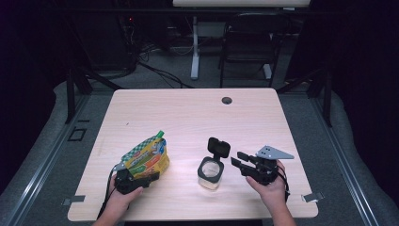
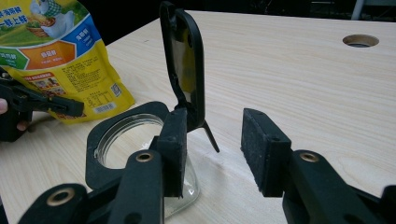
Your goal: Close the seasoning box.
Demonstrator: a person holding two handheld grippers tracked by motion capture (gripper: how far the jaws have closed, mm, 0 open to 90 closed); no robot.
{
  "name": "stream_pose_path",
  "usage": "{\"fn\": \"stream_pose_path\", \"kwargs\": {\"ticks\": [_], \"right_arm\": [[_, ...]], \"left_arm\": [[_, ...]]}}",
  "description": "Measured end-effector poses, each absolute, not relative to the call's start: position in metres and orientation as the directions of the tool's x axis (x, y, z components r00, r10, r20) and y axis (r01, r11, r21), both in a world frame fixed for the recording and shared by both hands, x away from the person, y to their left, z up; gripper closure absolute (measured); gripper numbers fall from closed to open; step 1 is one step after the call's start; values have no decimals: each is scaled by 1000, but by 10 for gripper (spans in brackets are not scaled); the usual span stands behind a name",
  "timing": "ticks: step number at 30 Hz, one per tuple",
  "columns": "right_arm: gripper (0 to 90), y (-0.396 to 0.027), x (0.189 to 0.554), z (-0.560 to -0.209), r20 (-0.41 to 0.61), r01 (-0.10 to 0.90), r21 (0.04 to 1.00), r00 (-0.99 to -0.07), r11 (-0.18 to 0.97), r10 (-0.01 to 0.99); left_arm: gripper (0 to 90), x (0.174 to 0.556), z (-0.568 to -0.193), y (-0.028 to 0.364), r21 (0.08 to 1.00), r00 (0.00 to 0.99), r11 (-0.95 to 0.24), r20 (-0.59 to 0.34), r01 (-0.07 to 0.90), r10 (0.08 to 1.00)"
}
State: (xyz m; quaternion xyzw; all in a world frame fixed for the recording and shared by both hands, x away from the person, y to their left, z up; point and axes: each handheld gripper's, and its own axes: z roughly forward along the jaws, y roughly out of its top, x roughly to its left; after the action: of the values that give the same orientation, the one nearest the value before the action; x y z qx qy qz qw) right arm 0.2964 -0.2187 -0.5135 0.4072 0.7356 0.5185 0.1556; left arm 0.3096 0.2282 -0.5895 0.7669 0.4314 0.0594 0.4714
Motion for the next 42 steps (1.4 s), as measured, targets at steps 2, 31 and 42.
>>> {"fn": "stream_pose_path", "kwargs": {"ticks": [2, 31, 42], "right_arm": [[612, -219, 296, -514, 194, 437, 890, -620, 129, 760], [612, -221, 296, -513, 189, 432, 893, -620, 130, 762], [610, -221, 296, -512, 186, 430, 893, -620, 132, 762]], "left_arm": [[497, 310, -589, 228, 774, 621, -183, -317, 606, 717], [553, 312, -585, 230, 780, 628, -189, -307, 596, 715], [554, 313, -580, 234, 791, 619, -187, -283, 583, 733]]}}
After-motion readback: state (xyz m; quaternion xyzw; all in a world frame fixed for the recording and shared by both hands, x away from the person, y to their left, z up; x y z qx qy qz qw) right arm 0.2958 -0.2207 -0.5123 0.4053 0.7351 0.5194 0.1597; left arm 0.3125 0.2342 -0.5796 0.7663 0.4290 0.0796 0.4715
